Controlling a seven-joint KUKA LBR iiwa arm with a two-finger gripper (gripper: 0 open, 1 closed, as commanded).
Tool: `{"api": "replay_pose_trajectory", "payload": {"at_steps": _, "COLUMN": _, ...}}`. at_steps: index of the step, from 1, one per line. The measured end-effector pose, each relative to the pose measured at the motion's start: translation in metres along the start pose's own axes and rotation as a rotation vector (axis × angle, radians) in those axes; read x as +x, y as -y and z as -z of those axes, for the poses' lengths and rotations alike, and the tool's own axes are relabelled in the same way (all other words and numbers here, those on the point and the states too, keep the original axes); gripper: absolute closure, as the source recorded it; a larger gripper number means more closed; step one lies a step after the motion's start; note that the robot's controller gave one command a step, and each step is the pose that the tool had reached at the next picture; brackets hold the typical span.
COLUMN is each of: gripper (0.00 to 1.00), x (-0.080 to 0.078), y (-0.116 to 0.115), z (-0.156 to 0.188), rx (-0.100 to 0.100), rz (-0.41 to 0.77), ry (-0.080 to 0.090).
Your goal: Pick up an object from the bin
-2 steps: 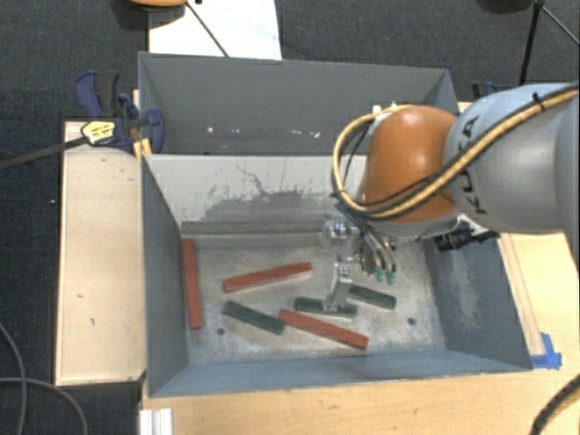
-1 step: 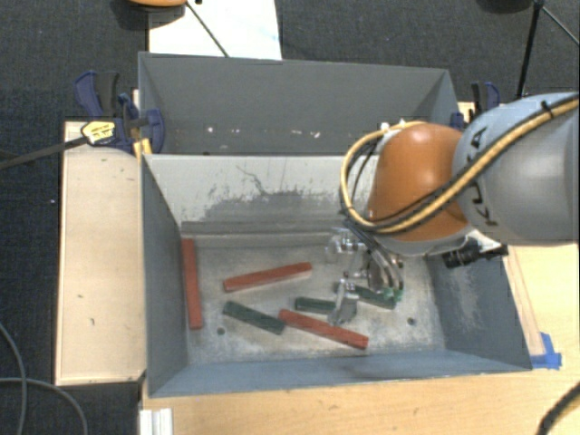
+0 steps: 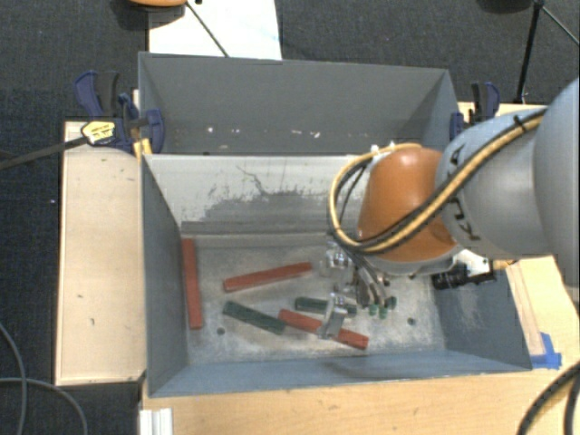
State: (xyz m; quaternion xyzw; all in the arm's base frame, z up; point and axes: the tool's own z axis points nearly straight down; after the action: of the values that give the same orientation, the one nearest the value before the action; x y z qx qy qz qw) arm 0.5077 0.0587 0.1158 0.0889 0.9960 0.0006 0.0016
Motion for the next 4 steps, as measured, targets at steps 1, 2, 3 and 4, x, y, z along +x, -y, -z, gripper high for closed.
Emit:
{"api": "replay_pose_trajectory", "payload": {"at_steps": 1, "gripper": 0.0, "x": 0.0179, "y": 0.0034, "z": -0.0483, "rx": 0.003, "rz": -0.034, "ry": -0.008}}
{"api": "replay_pose_trajectory", "payload": {"at_steps": 2, "gripper": 1.0, "x": 0.0154, "y": 0.0039, "z": -0.0453, "rx": 0.0, "rz": -0.101, "ry": -0.003}}
{"api": "replay_pose_trajectory", "payload": {"at_steps": 3, "gripper": 1.0, "x": 0.0152, "y": 0.0041, "z": -0.0453, "rx": 0.0, "rz": -0.111, "ry": -0.002}}
{"api": "replay_pose_trajectory", "payload": {"at_steps": 4, "gripper": 1.0, "x": 0.016, "y": 0.0044, "z": -0.0424, "rx": 0.001, "rz": -0.116, "ry": -0.005}}
